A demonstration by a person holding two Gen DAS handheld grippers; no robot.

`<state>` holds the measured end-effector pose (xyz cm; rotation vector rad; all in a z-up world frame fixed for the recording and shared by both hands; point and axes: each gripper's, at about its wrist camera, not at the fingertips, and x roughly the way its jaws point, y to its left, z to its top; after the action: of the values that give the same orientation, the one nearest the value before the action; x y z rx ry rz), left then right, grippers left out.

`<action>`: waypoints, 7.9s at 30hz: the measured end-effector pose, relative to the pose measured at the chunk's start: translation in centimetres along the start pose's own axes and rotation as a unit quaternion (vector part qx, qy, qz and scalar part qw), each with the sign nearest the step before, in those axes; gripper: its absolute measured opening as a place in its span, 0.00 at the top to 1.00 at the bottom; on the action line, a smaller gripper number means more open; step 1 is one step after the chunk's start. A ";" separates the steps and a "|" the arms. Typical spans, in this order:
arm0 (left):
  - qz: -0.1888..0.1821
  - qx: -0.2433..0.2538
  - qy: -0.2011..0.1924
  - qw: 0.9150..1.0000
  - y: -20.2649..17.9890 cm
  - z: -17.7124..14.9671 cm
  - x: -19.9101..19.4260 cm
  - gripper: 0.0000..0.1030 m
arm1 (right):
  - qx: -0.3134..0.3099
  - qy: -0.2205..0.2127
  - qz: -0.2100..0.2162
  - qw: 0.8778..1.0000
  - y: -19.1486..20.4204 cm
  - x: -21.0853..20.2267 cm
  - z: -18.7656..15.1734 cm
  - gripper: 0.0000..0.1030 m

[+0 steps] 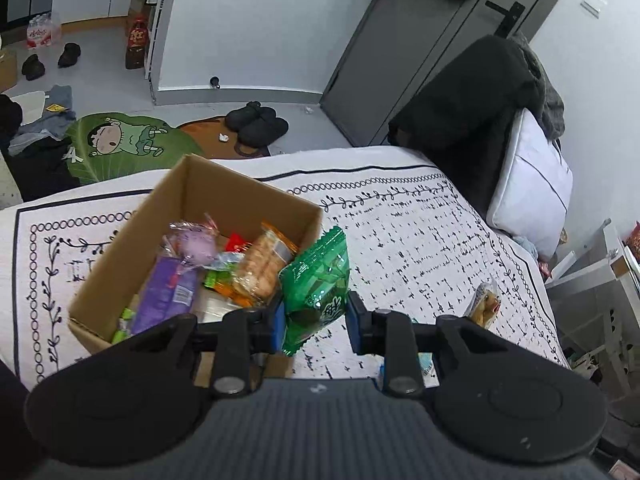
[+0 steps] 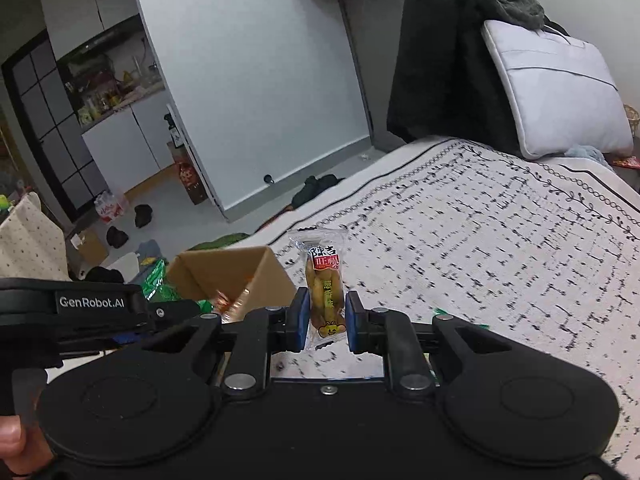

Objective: Organize snacks
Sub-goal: 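Carry green packet and yellow snack over the box and open both grippers, then move both grippers back to the blue packet and clear-wrapped cake, then grasp blue packet with left gripper while right gripper grasps clear-wrapped cake, then carry blue packet and cake over the box and open both grippers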

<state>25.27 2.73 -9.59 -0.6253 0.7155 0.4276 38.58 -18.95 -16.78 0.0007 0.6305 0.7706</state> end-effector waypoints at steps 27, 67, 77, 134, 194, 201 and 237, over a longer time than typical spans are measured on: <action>0.011 -0.064 0.016 0.998 8.5 2.8 1.7 0.71 | -0.038 0.019 0.060 0.997 7.2 3.8 -1.5 0.82; 0.035 -0.032 0.032 0.998 7.0 3.7 0.4 0.18 | -0.003 0.033 0.010 0.999 3.9 1.8 0.1 0.46; 0.044 -0.001 0.038 0.998 3.8 1.9 -0.2 0.16 | 0.024 0.044 -0.003 0.999 0.4 0.0 0.2 0.28; -0.017 -0.027 0.117 0.993 -8.1 -8.8 10.5 0.32 | 0.185 0.073 -0.024 0.980 -15.1 0.4 -2.9 0.19; -0.019 -0.042 0.099 0.994 -3.8 -2.7 12.0 0.79 | 0.109 0.141 -0.062 0.982 -9.9 9.9 -3.6 0.72; -0.024 -0.033 0.086 0.995 -4.4 -2.2 10.2 0.79 | 0.107 0.119 -0.053 0.986 -9.5 8.3 -2.8 0.75; -0.013 -0.050 -0.006 0.999 1.1 2.6 0.0 0.79 | 0.084 0.039 0.058 0.994 -3.5 2.7 0.7 1.00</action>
<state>25.92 5.23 -8.51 -0.7258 0.6762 0.4452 42.71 -19.63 -18.44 0.1640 0.7738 0.8297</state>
